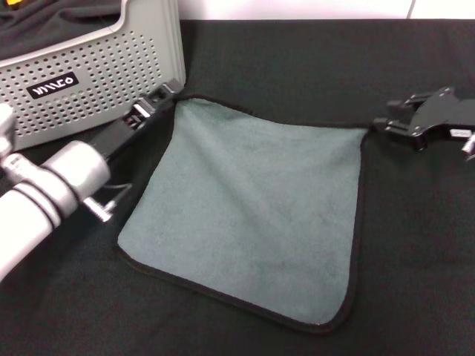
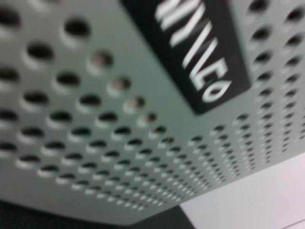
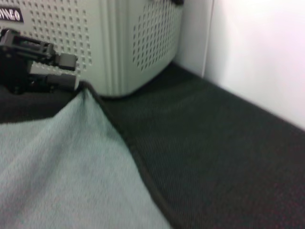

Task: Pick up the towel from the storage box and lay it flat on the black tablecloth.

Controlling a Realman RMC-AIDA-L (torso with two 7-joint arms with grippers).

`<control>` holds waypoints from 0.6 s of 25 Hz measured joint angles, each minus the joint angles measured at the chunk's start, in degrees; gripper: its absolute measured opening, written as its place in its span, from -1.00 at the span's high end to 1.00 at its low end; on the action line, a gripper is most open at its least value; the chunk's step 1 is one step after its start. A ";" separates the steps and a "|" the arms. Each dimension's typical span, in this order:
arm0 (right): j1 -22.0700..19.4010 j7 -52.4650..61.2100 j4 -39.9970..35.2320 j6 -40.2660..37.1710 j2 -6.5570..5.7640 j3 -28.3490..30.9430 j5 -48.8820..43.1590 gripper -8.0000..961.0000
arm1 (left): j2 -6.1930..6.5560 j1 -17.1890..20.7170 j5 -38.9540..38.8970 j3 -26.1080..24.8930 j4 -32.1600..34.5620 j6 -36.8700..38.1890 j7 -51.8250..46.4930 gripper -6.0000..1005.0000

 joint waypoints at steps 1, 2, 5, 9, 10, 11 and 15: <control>-1.39 0.00 -2.14 -0.11 -0.03 -0.63 0.95 0.47 | 0.02 1.34 -0.01 0.01 0.89 1.17 0.00 0.25; -2.53 -0.01 -3.95 -0.21 -0.05 -0.92 1.53 0.40 | 0.04 2.57 -0.10 0.01 1.92 2.32 0.01 0.18; -6.09 -0.03 -9.38 -0.28 -0.06 -1.75 3.10 0.21 | 0.16 6.65 -0.14 0.02 4.34 5.68 -0.05 0.03; -9.25 -1.18 -13.35 -0.45 -0.08 -2.52 5.63 0.05 | 0.47 11.60 0.64 0.15 6.44 8.61 3.25 -0.16; -11.50 -5.14 -15.16 -2.67 -0.16 -2.94 10.15 0.02 | 0.48 12.71 1.01 0.17 6.91 9.14 5.28 -0.21; -11.90 -6.41 -15.27 -3.68 -0.19 -2.95 11.43 -0.02 | 0.48 13.98 1.43 0.19 7.23 9.98 7.69 -0.26; -14.21 -14.82 -15.55 -12.22 -0.27 -2.87 19.35 -0.18 | 0.48 17.50 3.07 0.22 7.64 15.64 17.16 -0.73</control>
